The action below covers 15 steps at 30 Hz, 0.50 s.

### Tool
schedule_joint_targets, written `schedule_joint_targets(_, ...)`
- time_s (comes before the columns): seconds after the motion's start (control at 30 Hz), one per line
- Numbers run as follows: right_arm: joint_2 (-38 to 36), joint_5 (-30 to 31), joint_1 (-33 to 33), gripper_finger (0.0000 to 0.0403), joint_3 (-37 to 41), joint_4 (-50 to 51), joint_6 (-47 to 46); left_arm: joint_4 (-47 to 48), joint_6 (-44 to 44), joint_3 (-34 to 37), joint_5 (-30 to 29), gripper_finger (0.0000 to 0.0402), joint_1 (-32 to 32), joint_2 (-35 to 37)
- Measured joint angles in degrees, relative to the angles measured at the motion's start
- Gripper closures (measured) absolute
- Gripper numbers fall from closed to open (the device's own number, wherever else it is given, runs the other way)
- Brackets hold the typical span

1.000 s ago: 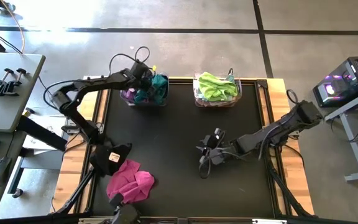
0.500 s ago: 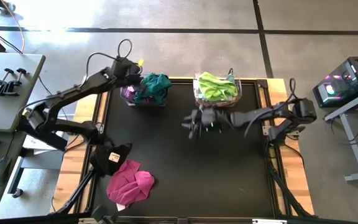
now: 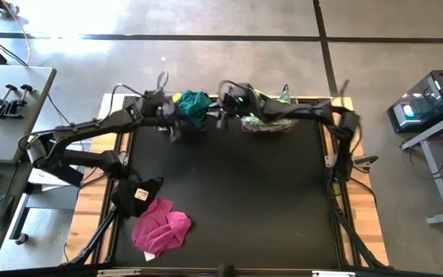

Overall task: Sort towels by color in basket
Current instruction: Put the green kitchen towel into the left transparent bin

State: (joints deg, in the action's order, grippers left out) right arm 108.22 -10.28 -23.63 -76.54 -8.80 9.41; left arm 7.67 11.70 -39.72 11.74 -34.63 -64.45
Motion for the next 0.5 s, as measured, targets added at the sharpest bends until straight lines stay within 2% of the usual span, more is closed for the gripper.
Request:
schedule_joint_targets(0.03, 2.31, -0.73, -0.71, 0.0265, -3.29, 1.82, 1.11, -1.78, 2.78, 1.09, 2.41, 0.0328, 1.11, 0.0)
schedule_joint_targets(0.1, 6.48, -0.94, -1.87, 0.0265, -10.36, 6.74, 3.68, -4.53, 4.03, 2.66, 1.88, 0.0328, 2.7, -0.04)
schedule_joint_targets(0.13, 8.41, -0.92, -2.37, 0.0265, -14.14, 9.56, 4.76, -5.33, 3.12, 3.11, -1.09, 0.0328, 3.02, -0.04)
schedule_joint_targets(0.27, 16.3, -0.49, -3.95, 0.0265, -27.62, 20.29, 5.88, -5.5, -3.13, 3.93, -20.79, 0.0328, 2.32, -0.04)
schedule_joint_targets(0.33, 20.21, -0.48, -4.33, 0.0265, -32.9, 25.08, 5.67, -4.96, -5.44, 4.51, -27.29, 0.0328, 1.35, -0.02)
schedule_joint_targets(0.5, 28.79, -0.53, -3.52, 0.0265, -43.39, 32.48, 6.11, -0.06, -10.09, 6.43, -28.89, 0.0328, -1.65, -0.04)
